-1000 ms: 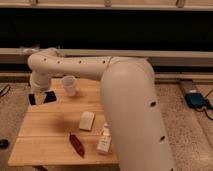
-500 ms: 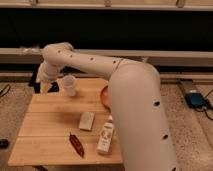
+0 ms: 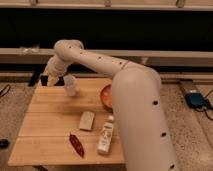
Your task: Place the eraser in the ceramic cup
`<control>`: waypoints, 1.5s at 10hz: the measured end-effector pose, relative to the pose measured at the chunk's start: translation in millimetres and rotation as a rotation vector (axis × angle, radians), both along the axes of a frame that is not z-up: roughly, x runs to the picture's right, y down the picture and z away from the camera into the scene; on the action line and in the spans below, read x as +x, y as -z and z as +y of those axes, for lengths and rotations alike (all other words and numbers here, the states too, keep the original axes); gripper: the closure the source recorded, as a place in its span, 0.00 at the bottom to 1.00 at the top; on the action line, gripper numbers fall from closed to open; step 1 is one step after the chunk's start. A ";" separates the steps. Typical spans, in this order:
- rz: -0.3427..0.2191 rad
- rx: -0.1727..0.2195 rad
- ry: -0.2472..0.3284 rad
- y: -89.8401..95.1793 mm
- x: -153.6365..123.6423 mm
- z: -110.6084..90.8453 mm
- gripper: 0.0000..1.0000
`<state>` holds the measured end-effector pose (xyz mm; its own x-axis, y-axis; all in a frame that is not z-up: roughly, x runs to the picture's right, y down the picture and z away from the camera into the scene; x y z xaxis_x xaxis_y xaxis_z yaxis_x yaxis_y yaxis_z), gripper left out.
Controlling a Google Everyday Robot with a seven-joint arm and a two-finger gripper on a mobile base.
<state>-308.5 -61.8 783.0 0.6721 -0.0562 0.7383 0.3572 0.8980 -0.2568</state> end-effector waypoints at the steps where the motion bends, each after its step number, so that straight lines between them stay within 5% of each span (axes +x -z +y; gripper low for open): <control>1: -0.006 0.004 -0.019 -4.2 3.3 -7.5 1.00; 5: -0.007 -0.016 -0.077 -24.0 13.5 -16.3 0.98; 11: 0.019 -0.036 -0.122 -46.0 27.2 -21.4 0.41; 15: 0.002 -0.045 -0.116 -48.0 21.6 -19.5 0.34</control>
<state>-286.9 -81.3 831.0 0.6733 0.0550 0.7373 0.2509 0.9210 -0.2979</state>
